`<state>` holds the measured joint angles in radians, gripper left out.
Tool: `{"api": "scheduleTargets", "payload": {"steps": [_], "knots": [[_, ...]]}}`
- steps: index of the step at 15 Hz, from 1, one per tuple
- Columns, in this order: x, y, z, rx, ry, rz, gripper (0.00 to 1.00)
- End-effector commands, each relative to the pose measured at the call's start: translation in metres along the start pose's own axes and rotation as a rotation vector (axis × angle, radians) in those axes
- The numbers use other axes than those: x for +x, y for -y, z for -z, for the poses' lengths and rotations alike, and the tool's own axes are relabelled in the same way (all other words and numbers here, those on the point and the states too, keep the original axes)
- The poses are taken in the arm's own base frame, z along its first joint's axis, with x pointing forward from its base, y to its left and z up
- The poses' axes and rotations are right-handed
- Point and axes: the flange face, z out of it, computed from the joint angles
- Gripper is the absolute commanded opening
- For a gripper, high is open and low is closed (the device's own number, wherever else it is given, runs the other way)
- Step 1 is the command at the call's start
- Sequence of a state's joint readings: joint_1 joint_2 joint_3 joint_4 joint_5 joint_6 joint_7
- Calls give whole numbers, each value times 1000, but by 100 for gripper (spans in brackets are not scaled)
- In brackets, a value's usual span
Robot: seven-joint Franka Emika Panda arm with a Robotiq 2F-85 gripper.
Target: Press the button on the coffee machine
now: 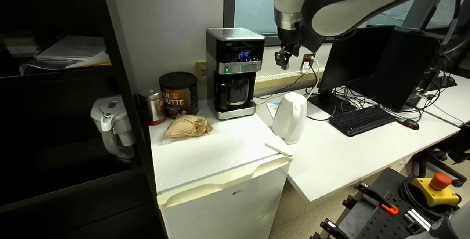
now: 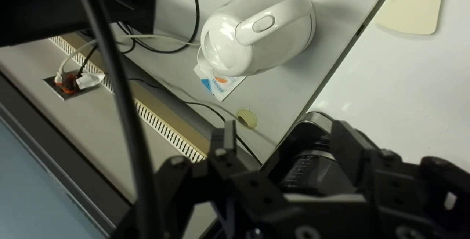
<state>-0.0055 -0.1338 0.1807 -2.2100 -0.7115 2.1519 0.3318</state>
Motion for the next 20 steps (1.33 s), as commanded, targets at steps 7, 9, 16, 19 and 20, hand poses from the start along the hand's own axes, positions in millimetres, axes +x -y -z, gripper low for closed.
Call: {"api": "scheduleTargets", "payload": {"steps": [7, 9, 16, 19, 20], "knots": [[43, 1, -32, 39, -166, 90, 0], [49, 2, -37, 42, -194, 102, 0], [70, -1, -56, -9, -277, 150, 0], [75, 1, -65, -25, -306, 169, 0], [77, 2, -67, -27, -316, 174, 0]]}}
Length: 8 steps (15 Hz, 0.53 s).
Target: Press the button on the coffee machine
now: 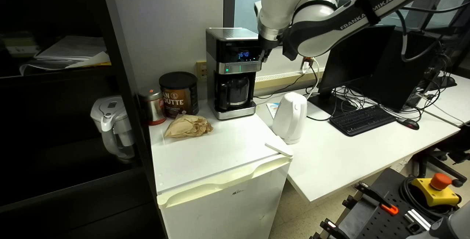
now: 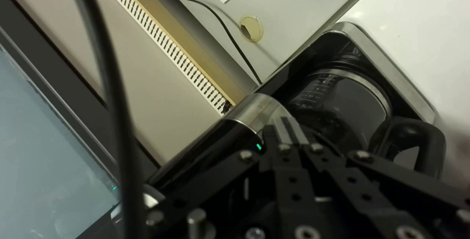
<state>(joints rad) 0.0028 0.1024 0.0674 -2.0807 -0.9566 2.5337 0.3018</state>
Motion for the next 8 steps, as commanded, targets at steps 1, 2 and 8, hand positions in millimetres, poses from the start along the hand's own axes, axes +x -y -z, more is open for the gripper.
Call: {"api": "scheduleTargets", "payload": {"steps": [1, 2, 8], "knots": [[13, 2, -12, -19, -49, 12, 0], [14, 3, -15, -18, -58, 13, 0], [22, 12, -26, -10, -97, 8, 0]]}}
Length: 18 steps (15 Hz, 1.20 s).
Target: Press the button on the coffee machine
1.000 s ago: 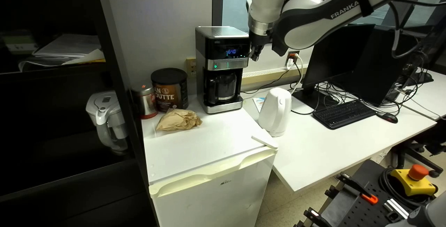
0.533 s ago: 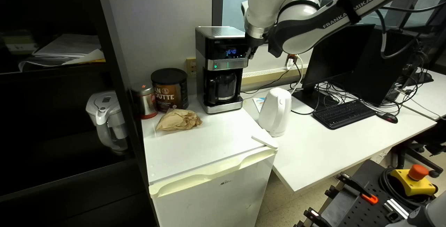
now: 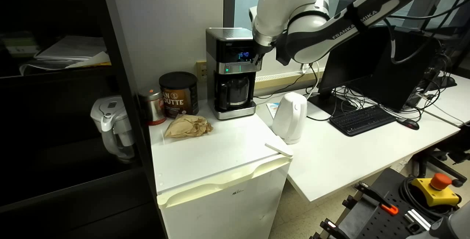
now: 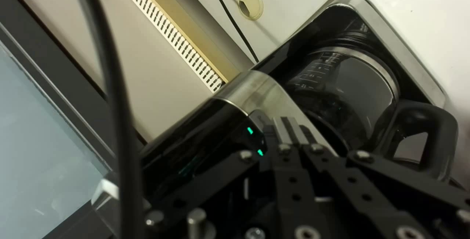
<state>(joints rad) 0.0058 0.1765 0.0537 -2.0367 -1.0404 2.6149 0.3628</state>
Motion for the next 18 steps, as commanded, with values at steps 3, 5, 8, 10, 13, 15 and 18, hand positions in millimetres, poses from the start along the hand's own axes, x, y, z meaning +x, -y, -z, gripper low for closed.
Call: {"api": "scheduleTargets", "payload": {"steps": [3, 5, 8, 10, 13, 15, 18], "knots": [[13, 3, -11, -13, -39, -5, 0], [15, 3, -15, -17, -38, -8, 0], [15, 3, -18, -19, -36, -13, 0], [16, 2, -19, -23, -37, -20, 0], [14, 1, -18, -23, -35, -25, 0], [11, 2, -12, -12, -26, -16, 0], [4, 4, 1, 2, -19, 7, 0]]}}
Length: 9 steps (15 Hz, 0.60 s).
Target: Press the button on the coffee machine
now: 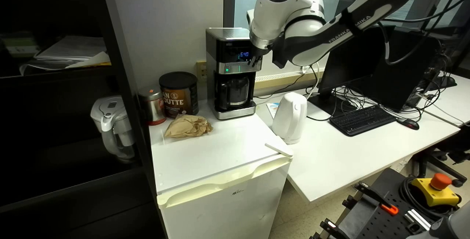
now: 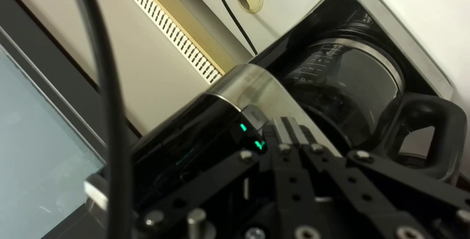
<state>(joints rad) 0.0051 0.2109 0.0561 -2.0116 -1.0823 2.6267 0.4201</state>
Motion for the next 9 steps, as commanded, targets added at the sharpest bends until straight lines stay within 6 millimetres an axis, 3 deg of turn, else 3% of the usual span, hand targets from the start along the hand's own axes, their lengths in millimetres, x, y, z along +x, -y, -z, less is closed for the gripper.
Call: {"api": "scheduleTargets", "payload": {"steps": [1, 9], "knots": [[-3, -1, 16, 13, -7, 36, 0], [-18, 13, 53, 23, -34, 94, 0]]}}
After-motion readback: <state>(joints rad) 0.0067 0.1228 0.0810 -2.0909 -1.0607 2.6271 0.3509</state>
